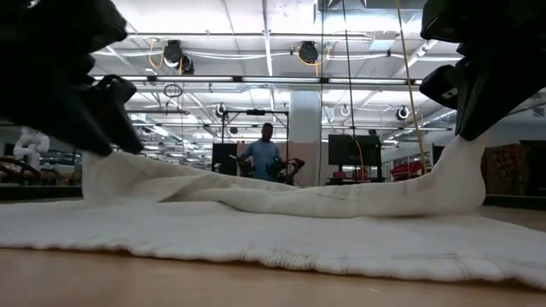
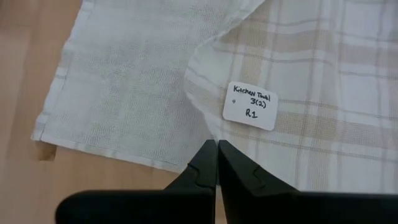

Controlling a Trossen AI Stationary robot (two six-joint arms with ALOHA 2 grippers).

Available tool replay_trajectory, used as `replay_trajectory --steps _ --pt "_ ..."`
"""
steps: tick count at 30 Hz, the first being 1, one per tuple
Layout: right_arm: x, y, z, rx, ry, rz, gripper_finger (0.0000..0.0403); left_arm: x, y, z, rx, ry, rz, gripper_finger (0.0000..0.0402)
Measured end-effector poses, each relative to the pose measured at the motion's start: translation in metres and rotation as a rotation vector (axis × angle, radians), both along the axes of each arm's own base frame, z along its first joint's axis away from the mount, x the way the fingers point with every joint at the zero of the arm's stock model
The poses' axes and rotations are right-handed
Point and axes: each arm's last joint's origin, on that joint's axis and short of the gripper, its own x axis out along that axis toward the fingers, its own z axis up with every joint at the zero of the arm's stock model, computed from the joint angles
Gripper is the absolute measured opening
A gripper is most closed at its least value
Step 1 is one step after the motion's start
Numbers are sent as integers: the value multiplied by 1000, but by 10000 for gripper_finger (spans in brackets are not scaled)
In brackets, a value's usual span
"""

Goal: Roll towel
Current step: Roll the white kitchen towel

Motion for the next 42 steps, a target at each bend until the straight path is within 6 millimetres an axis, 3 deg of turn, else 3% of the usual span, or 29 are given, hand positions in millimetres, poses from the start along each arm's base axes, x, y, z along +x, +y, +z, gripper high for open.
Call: replay_trajectory --steps 5,15,26,42 --pt "1 0 0 0 -8 -2 0 -7 -17 -16 149 93 -174 221" --pt "3 1 2 5 -47 -20 0 -5 -20 -21 470 145 -432 194" --pt "3 1 2 -1 -48 -11 0 -7 -15 -16 654 245 -432 193" --pt "4 1 2 0 -50 -13 0 -5 -6 -17 655 330 -427 193"
